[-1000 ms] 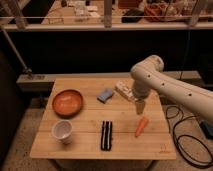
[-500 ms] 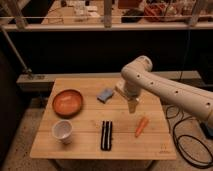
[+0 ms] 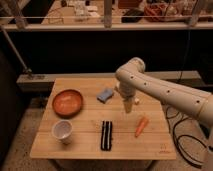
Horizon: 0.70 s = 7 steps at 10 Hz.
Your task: Place the white sponge in the ceramic cup
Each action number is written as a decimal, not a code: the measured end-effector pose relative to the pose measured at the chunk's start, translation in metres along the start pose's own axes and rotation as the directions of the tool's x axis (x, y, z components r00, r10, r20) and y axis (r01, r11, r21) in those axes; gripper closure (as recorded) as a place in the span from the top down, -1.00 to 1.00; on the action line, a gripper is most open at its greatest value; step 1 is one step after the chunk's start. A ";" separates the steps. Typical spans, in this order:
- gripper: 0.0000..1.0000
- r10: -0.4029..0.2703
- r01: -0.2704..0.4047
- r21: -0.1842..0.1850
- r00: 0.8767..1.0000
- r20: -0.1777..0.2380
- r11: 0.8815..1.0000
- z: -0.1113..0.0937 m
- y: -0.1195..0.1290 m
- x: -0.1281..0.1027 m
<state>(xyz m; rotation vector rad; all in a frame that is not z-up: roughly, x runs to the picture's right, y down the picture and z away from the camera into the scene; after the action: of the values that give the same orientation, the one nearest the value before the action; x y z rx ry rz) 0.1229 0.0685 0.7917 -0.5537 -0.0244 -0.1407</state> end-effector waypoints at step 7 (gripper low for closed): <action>0.60 -0.075 0.075 0.000 0.997 0.009 0.997 0.018 -0.014 -0.023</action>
<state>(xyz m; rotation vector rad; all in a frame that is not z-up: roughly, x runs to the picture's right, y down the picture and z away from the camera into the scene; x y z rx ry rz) 0.0979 0.0691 0.8131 -0.5544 -0.0543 -0.2116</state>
